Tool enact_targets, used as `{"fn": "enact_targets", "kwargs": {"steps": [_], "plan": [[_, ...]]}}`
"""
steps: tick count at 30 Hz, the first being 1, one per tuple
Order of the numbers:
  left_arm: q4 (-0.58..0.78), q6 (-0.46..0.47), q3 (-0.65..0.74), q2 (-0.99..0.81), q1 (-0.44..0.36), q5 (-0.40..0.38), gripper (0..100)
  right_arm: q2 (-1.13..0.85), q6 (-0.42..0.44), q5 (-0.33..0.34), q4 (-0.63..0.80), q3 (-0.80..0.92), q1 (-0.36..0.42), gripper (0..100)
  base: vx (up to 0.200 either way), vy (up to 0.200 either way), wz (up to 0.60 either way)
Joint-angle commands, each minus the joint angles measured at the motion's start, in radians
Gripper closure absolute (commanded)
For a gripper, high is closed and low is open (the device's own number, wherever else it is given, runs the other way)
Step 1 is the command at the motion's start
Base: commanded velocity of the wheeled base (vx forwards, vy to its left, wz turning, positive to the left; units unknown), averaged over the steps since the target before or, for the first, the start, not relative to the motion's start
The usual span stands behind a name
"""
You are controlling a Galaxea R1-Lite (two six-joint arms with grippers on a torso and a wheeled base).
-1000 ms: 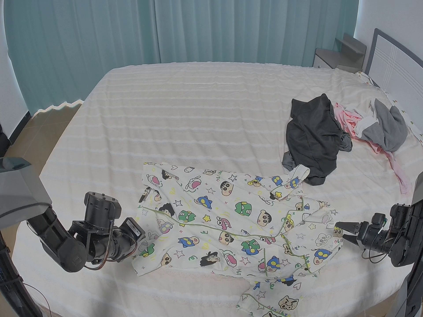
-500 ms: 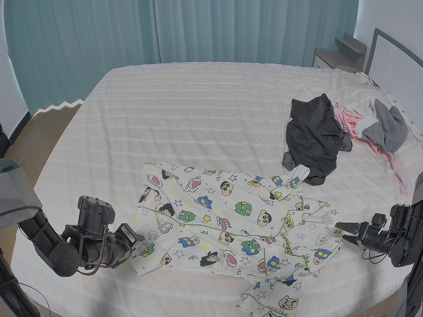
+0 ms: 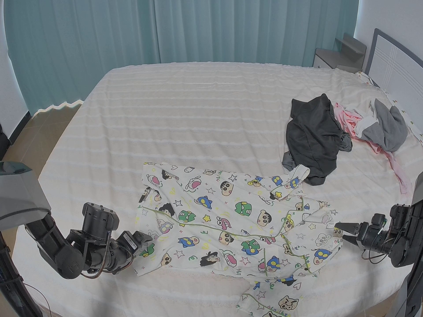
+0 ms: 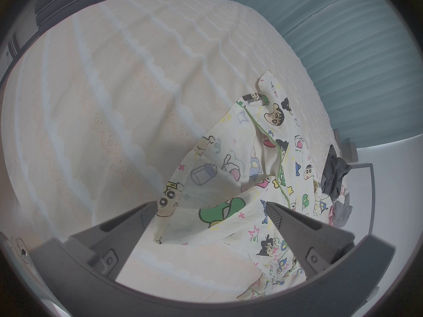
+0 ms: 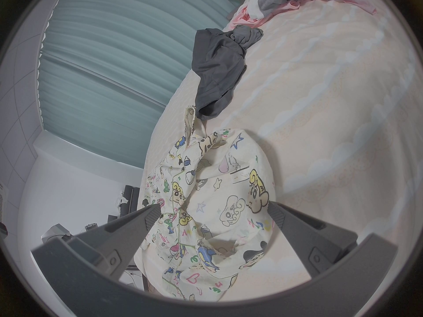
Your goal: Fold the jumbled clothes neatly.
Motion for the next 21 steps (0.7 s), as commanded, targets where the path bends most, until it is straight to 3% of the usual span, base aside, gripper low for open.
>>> {"fn": "enact_targets", "kwargs": {"steps": [1,13,14,21], "plan": [[-0.008,0.0,-0.015,0.043,-0.005,0.0,0,0.002,0.0,0.0,-0.015,0.002,0.004,0,0.0,0.0,0.0],[-0.014,-0.01,-0.061,0.102,-0.053,0.014,0,0.005,0.0,0.0,-0.015,0.0,0.004,0,0.0,0.0,0.0],[-0.014,-0.011,-0.063,0.102,-0.053,0.014,100,0.005,0.0,0.0,-0.013,0.0,0.004,0,0.0,0.0,0.0],[-0.041,-0.051,-0.072,0.096,-0.04,0.041,100,0.005,0.0,0.0,-0.015,0.0,0.004,0,0.0,0.0,0.0]]}}
